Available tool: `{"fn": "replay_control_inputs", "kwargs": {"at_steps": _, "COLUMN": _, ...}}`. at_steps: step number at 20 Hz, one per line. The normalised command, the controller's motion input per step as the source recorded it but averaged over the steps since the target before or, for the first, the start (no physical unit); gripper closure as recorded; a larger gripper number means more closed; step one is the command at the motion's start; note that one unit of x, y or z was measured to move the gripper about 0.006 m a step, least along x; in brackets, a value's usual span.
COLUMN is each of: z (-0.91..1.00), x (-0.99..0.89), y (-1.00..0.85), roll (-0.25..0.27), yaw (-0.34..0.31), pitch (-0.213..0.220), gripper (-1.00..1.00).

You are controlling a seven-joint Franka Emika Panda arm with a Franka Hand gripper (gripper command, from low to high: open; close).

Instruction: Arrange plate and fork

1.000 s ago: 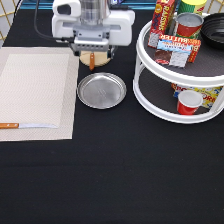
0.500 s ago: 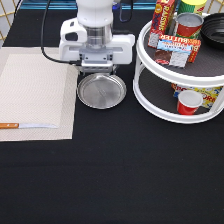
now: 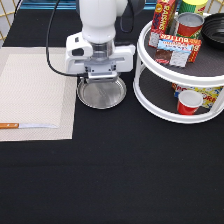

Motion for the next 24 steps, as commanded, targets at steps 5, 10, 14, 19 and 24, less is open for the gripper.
{"fn": "replay_control_inputs", "kwargs": {"at_steps": 5, "z": -0.12, "x": 0.44, "y": -0.16, "roll": 0.100, "yaw": 0.002, "pitch": 0.119, "gripper": -1.00}}
{"fn": "replay_control_inputs", "kwargs": {"at_steps": 10, "z": -0.03, "x": 0.42, "y": -0.24, "roll": 0.081, "yaw": 0.000, "pitch": 0.122, "gripper": -1.00}}
{"fn": "replay_control_inputs", "kwargs": {"at_steps": 14, "z": 0.00, "x": 0.30, "y": -0.35, "roll": 0.075, "yaw": 0.000, "pitch": 0.131, "gripper": -1.00}}
{"fn": "replay_control_inputs", "kwargs": {"at_steps": 19, "z": 0.04, "x": 0.27, "y": -0.45, "roll": 0.088, "yaw": 0.000, "pitch": 0.128, "gripper": -1.00}}
{"fn": "replay_control_inputs", "kwargs": {"at_steps": 24, "z": 0.11, "x": 0.31, "y": -0.58, "roll": 0.095, "yaw": -0.005, "pitch": 0.112, "gripper": -1.00}}
